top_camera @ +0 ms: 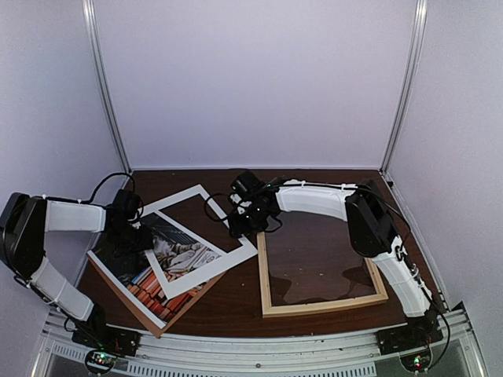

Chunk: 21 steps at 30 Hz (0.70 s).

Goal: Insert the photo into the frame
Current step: Pick up the mat board from the photo.

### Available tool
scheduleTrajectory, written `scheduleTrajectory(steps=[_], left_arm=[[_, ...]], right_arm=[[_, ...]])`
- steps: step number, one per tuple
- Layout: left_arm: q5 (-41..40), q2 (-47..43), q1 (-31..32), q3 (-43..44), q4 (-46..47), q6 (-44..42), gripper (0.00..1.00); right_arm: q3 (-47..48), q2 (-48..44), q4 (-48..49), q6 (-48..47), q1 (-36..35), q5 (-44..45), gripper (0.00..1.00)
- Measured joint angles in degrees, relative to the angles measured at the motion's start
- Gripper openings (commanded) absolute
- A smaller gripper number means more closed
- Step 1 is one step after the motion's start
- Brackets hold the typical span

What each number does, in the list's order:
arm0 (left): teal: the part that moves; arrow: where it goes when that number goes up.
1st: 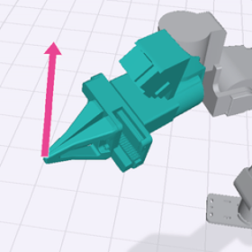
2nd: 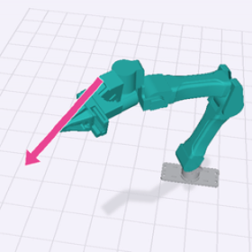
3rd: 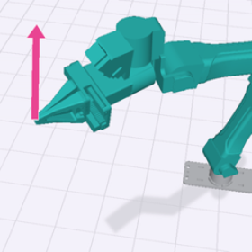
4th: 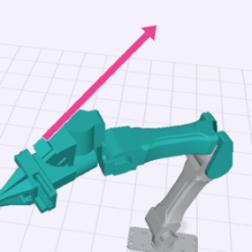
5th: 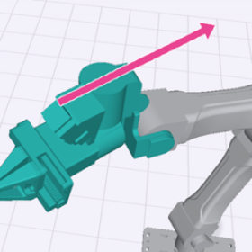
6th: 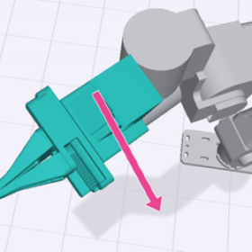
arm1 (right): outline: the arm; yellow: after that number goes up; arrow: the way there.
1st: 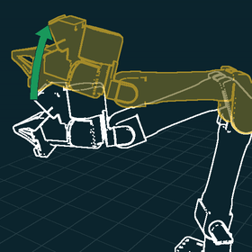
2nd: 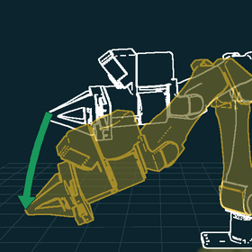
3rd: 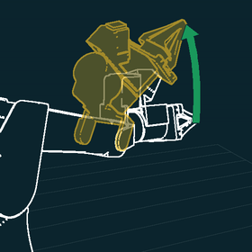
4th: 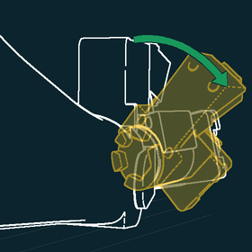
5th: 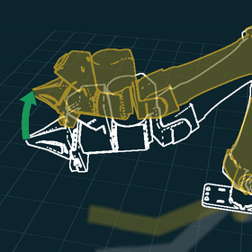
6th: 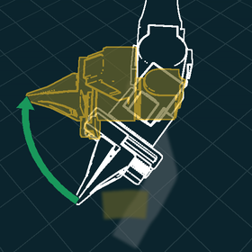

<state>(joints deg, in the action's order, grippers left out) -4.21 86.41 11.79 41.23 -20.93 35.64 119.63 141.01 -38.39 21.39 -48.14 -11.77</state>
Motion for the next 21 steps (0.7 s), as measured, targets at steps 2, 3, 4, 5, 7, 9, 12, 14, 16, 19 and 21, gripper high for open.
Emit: scheduleTrajectory(steps=[2,3,4,5,7,9,12,14,16,19,21], left_arm=[[0.20,-0.04,-0.13,-0.66,1.92,0.61,0.56],[0.31,-0.09,-0.13,-0.98,2.95,1.01,0.54],[0.50,-0.11,-0.15,-1.29,3.87,1.38,0.53],[0.87,-0.13,-0.20,-1.68,5.11,1.79,0.52],[1.84,-0.13,-0.31,-2.36,7.50,2.58,0.51],[2.80,-0.15,-0.42,-3.02,9.55,3.26,0.49],[3.72,-0.35,-0.59,-3.98,12.00,4.00,0.48],[4.39,-0.48,-0.59,-4.55,13.44,4.37,0.48],[4.81,-0.61,-0.59,-5.03,14.34,4.57,0.47],[5.27,-0.81,-0.61,-5.46,15.23,4.66,0.47],[5.38,-1.03,-0.59,-5.75,15.47,4.68,0.47]], right_arm=[[-0.22,0.00,0.31,0.17,-0.02,-0.55,0.56],[-0.46,0.00,0.72,0.37,-0.07,-0.94,0.56],[-0.79,-0.11,1.27,0.57,-0.07,-1.29,0.55],[-1.18,-0.24,1.81,0.87,-0.04,-1.60,0.54],[-2.62,-0.79,3.58,1.38,-0.04,-2.45,0.52],[-4.09,-1.38,5.16,1.88,-0.07,-3.23,0.51],[-6.03,-2.19,7.19,2.75,0.13,-3.98,0.49],[-7.06,-2.64,8.28,3.30,0.28,-4.76,0.48],[-7.82,-2.93,9.20,3.91,0.35,-5.51,0.48],[-8.76,-3.23,10.58,4.85,0.33,-7.06,0.48],[-9.46,-3.52,11.26,5.46,0.31,-8.11,0.48]])
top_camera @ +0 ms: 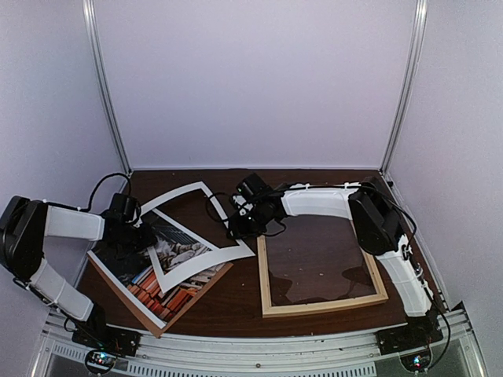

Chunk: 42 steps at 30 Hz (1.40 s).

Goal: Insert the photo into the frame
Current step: Pick up the mat board from the photo.

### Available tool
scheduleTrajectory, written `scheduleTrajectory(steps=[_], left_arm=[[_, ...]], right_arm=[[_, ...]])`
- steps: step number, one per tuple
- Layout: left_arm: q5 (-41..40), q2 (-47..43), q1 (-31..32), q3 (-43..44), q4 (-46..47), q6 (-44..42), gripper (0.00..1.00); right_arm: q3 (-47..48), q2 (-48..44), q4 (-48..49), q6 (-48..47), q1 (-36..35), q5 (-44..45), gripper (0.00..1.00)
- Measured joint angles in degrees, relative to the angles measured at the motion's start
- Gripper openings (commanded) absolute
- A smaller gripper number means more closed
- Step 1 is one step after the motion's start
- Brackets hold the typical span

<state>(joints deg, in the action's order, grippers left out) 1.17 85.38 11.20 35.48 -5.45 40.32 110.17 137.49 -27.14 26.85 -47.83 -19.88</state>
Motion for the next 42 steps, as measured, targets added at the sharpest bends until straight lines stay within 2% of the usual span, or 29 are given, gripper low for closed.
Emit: scheduleTrajectory(steps=[17,32,35,42], left_arm=[[2.10,0.90,0.00,-0.59,2.86,-0.66,0.34],[3.61,3.08,0.00,1.05,3.89,-1.90,0.15],[3.80,3.08,0.00,1.44,3.72,-2.16,0.12],[3.85,3.08,0.00,1.86,3.50,-2.75,0.07]], right_arm=[[-0.72,-0.17,0.87,1.27,-0.72,-2.89,0.45],[-0.74,-0.17,0.74,1.99,-1.44,-4.63,0.44],[-0.74,-0.17,0.74,1.99,-1.44,-4.70,0.46],[-0.59,-0.17,0.63,1.49,-1.68,-4.87,0.59]])
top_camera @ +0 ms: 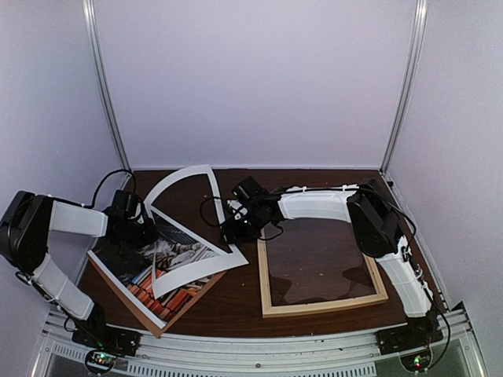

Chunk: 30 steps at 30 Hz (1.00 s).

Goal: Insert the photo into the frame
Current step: Pick up the mat board from the photo.

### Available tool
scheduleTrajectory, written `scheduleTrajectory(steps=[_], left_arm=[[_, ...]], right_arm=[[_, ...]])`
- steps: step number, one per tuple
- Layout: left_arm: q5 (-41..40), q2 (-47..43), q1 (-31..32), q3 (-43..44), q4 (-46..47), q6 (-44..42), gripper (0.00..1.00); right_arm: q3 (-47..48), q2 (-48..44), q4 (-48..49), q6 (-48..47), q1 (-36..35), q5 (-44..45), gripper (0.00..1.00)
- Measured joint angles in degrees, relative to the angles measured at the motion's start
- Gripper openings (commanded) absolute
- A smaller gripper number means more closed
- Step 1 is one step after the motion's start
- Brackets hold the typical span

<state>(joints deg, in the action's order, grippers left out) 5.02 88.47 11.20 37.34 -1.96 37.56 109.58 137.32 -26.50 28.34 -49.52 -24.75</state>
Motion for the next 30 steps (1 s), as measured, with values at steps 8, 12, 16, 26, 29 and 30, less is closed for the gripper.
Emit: scheduleTrajectory(steps=[8,12,16,26,29,30], left_arm=[[0.13,-0.02,0.04,0.09,0.24,-0.72,0.01],[0.15,-0.02,0.04,0.09,0.24,-1.05,0.00],[0.15,-0.02,0.04,0.09,0.24,-1.20,0.00],[0.13,-0.37,0.04,0.07,-0.15,-1.25,0.00],[0.13,-0.37,0.04,0.07,-0.22,-1.25,0.00],[0.13,-0.37,0.04,0.07,-0.22,-1.25,0.00]], right_arm=[[1.20,-0.02,-2.16,-1.84,-0.26,1.66,0.65],[1.62,-0.15,-3.61,-2.78,-0.28,3.02,0.66],[1.92,-0.33,-5.22,-3.72,-0.28,4.74,0.67],[1.60,-1.11,-7.54,-3.78,0.35,6.91,0.66],[0.31,-1.66,-6.03,-2.93,0.66,5.55,0.64],[-0.46,-1.99,-5.35,-2.47,0.79,4.90,0.63]])
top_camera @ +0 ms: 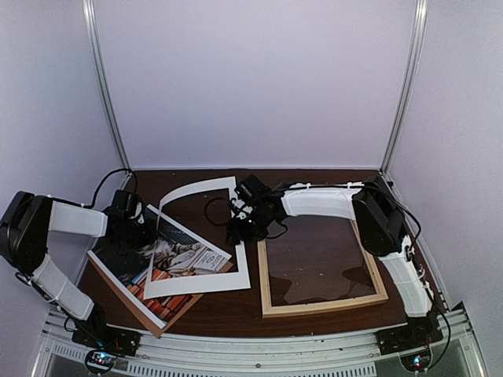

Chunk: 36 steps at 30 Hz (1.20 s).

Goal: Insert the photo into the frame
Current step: Pick up the mat board from the photo.

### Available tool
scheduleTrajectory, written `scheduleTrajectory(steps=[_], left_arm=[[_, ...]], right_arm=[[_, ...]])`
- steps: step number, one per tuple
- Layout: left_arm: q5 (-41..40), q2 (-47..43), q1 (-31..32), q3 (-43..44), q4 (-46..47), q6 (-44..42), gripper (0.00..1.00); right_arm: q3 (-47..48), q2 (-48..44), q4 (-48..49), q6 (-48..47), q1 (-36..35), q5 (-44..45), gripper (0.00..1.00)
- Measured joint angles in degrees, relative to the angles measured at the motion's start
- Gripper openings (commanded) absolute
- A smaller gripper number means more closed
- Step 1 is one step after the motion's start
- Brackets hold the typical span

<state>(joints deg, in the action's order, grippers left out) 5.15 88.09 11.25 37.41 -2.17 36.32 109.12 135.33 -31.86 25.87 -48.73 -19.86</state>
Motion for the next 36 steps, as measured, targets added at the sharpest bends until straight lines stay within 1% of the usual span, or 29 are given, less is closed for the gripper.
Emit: scheduleTrajectory(steps=[8,16,27,30,36], left_arm=[[0.00,0.00,0.00,0.00,0.00,0.00,0.00],[0.00,0.00,0.00,0.00,0.00,0.00,0.00],[-0.02,0.00,0.00,0.00,0.00,0.00,0.00],[-0.04,0.00,0.00,0.00,0.00,0.00,0.00],[-0.04,0.00,0.00,0.00,0.00,0.00,0.00]], right_arm=[[-3.69,-1.20,4.48,3.23,1.36,-5.46,0.61],[-6.78,-2.08,10.08,7.34,2.60,-11.19,0.62],[-9.03,-4.83,15.63,11.43,3.50,-16.22,0.63],[-9.33,-5.35,17.09,12.31,3.63,-17.35,0.59],[-9.77,-5.90,19.21,13.88,4.02,-18.84,0.50]])
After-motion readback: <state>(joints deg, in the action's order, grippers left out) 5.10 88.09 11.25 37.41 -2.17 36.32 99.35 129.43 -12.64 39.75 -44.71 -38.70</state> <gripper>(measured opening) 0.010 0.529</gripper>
